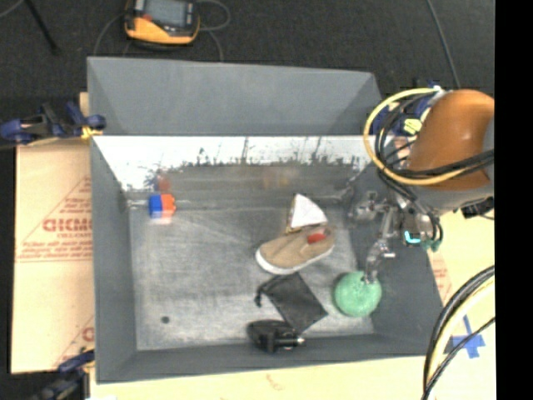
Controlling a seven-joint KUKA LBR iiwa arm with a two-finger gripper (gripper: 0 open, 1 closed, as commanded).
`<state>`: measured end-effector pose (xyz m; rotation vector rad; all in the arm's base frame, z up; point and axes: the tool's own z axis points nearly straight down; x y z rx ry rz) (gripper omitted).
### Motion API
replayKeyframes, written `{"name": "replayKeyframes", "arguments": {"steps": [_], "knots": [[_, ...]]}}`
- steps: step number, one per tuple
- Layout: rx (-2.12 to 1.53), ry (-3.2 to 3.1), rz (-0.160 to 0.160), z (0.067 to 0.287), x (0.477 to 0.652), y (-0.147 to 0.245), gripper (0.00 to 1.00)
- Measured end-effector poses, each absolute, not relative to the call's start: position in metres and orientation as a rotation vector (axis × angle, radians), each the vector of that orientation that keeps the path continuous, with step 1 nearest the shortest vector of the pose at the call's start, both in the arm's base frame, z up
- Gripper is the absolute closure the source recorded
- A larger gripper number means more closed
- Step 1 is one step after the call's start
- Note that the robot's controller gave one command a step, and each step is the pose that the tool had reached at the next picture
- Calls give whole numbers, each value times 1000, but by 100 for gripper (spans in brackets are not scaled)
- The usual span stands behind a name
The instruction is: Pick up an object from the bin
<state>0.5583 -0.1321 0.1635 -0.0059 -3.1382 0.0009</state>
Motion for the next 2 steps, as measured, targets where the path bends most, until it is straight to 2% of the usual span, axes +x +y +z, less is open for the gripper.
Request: {"name": "replayKeyframes", "arguments": {"steps": [1, 2], "knots": [[0, -3146, 3, 168, 560, -132, 0], [206, -3141, 4, 115, 591, -94, 0]]}}
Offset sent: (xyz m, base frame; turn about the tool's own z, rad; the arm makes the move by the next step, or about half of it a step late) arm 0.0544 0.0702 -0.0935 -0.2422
